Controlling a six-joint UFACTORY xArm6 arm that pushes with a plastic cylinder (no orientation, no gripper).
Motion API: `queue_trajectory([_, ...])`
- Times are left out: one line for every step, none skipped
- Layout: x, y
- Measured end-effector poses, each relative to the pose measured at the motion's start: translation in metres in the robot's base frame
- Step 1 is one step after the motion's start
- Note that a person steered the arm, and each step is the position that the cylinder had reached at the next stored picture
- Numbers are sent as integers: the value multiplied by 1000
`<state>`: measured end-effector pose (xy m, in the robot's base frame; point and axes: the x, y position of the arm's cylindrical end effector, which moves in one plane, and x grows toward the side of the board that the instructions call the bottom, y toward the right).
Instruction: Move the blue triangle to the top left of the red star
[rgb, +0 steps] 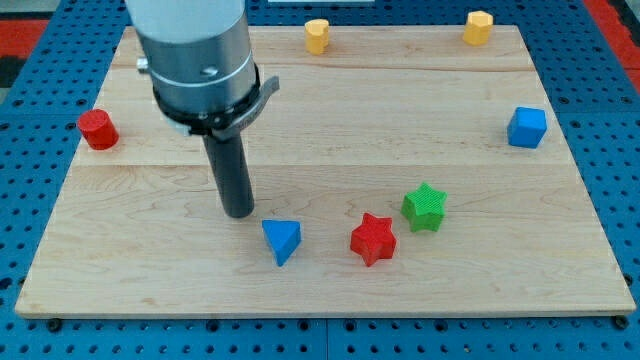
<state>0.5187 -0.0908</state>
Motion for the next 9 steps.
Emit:
queue_trajectory([35,0])
queue_trajectory([48,12])
queue_trajectory([47,24])
queue_trajectory([37,26])
queue_trajectory([35,26])
queue_trajectory([35,31])
queue_trajectory([34,40])
queue_trajectory([34,40])
queue_trajectory([31,40])
